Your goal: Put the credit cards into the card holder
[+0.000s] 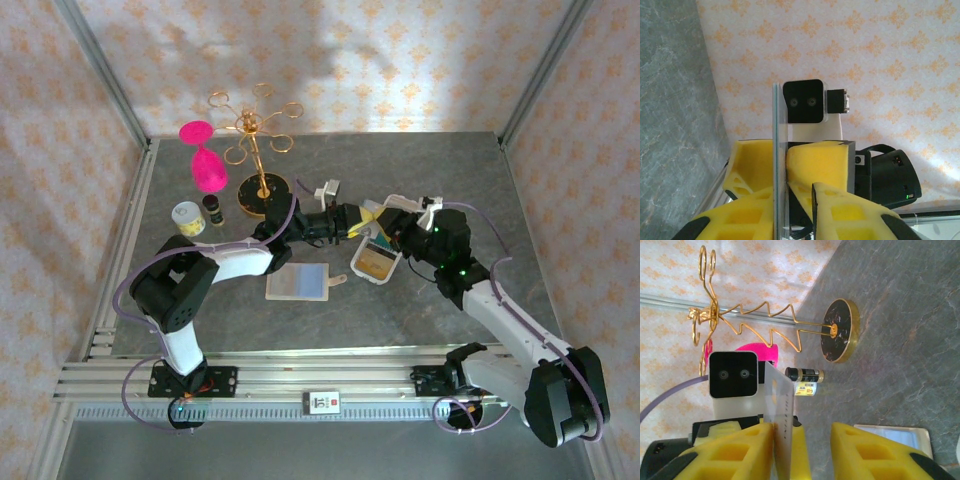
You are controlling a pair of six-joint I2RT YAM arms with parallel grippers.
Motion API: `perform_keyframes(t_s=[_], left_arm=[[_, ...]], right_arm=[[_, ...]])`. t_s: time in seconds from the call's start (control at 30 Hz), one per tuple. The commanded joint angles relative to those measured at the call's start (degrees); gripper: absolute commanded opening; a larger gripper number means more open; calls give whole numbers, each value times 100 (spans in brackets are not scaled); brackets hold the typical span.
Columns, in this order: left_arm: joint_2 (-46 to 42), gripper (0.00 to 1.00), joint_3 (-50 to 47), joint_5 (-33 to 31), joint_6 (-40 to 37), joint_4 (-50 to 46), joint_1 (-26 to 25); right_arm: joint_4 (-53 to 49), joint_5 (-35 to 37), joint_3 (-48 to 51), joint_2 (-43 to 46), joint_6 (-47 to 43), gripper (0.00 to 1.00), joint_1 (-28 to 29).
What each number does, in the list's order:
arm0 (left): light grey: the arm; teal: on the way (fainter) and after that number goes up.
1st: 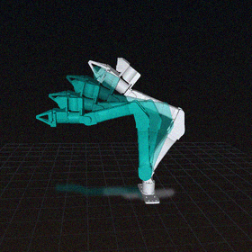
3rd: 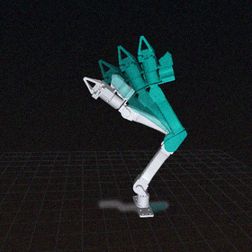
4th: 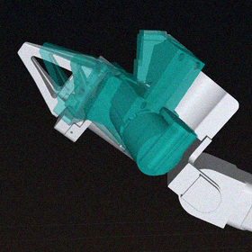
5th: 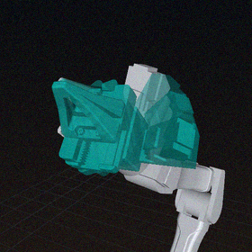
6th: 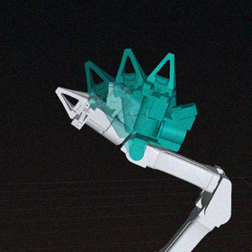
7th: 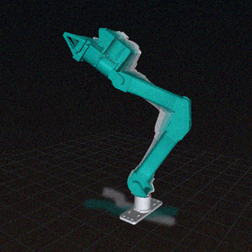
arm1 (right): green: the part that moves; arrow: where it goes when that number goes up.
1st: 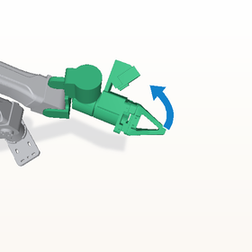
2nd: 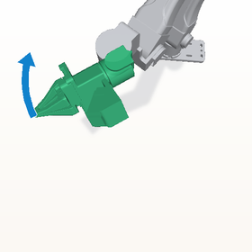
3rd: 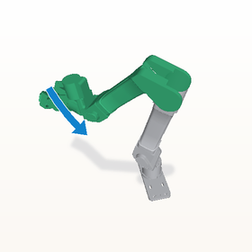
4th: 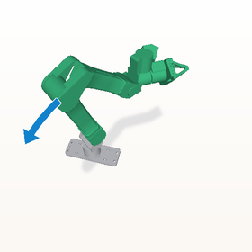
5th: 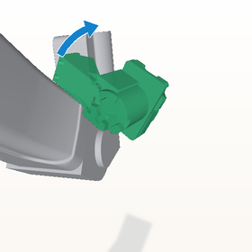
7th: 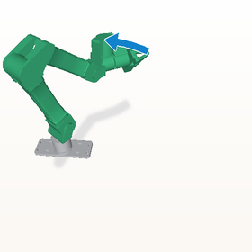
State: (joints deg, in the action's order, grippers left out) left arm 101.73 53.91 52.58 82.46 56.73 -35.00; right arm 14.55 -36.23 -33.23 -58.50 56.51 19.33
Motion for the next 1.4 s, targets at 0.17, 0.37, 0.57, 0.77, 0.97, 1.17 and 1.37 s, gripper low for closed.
perform_keyframes(t_s=[0.17, 0.37, 0.57, 0.77, 0.97, 1.17, 1.37], left_arm=[[-74, 19, 43, 147, -18, 376, -22], [-65, 17, 49, 156, -67, 312, -18], [-58, 17, 79, 156, -98, 268, -15], [-48, 15, 84, 142, -85, 269, -15], [-48, 14, 88, 121, -87, 268, -6], [-65, 14, 81, 73, -107, 262, -11], [-83, 15, 50, 33, -106, 274, -6]], right_arm=[[-207, 10, -223, 181, -237, 23, -9], [-313, -16, -241, 272, -311, 22, -9], [-663, -11, -304, 297, -534, 24, -12], [-819, -25, -298, 339, -641, 24, -8], [-962, -33, -307, 407, -746, 22, -11], [-1023, -60, -282, 507, -808, 21, -12], [-1097, -112, -272, 562, -852, 19, -9]])
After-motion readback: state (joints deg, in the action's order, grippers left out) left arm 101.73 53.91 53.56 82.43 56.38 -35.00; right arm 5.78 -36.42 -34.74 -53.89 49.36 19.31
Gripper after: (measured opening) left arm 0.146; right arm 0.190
